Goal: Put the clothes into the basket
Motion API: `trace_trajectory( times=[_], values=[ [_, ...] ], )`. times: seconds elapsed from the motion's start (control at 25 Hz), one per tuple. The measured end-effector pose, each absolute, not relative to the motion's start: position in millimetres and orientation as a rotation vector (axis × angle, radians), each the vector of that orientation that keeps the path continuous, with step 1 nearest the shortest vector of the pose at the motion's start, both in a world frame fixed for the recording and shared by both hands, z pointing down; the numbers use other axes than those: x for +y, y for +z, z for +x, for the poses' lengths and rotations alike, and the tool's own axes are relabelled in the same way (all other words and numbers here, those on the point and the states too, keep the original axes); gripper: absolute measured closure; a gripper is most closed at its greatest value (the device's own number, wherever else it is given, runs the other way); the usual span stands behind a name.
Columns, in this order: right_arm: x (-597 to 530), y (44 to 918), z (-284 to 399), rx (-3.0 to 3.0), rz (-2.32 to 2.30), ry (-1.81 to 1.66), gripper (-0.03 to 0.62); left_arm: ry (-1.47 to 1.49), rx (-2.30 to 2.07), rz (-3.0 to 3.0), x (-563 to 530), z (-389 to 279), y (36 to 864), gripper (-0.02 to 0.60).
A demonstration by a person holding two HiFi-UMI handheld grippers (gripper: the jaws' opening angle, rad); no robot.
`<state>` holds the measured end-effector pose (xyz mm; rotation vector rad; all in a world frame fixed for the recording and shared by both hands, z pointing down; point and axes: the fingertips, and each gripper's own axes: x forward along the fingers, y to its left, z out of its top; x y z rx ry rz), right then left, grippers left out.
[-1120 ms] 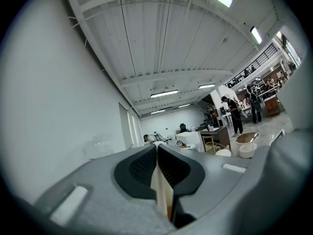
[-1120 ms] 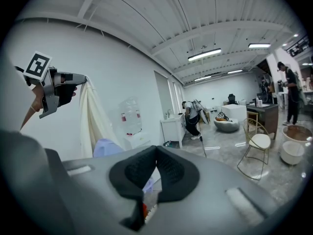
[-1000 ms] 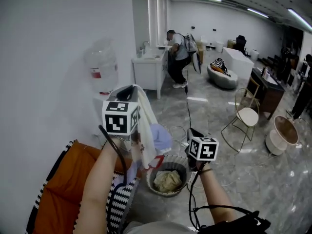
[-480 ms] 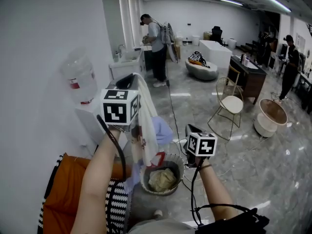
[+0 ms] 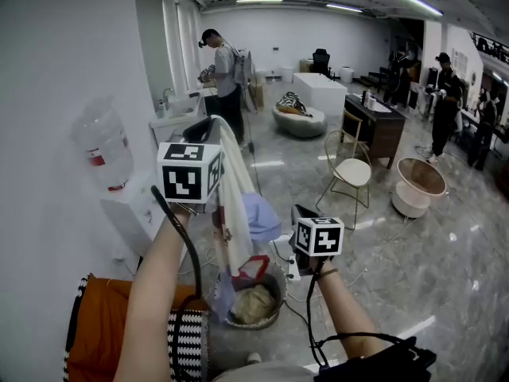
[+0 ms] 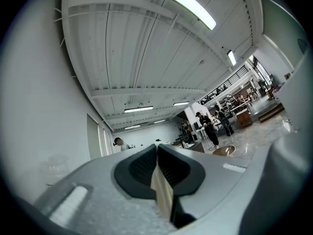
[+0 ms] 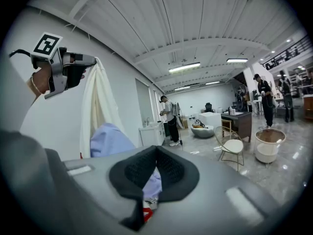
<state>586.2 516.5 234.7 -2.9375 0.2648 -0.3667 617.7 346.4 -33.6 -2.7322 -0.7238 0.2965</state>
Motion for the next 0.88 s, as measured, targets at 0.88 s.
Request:
trace_trajectory(
  times=[0.88],
  values=[
    [569.1, 300.1, 577.0, 0.056, -2.884, -0.515, 0.591, 0.173, -0.973, -2.714, 415.1, 647.0, 44.5, 0.561]
  ],
)
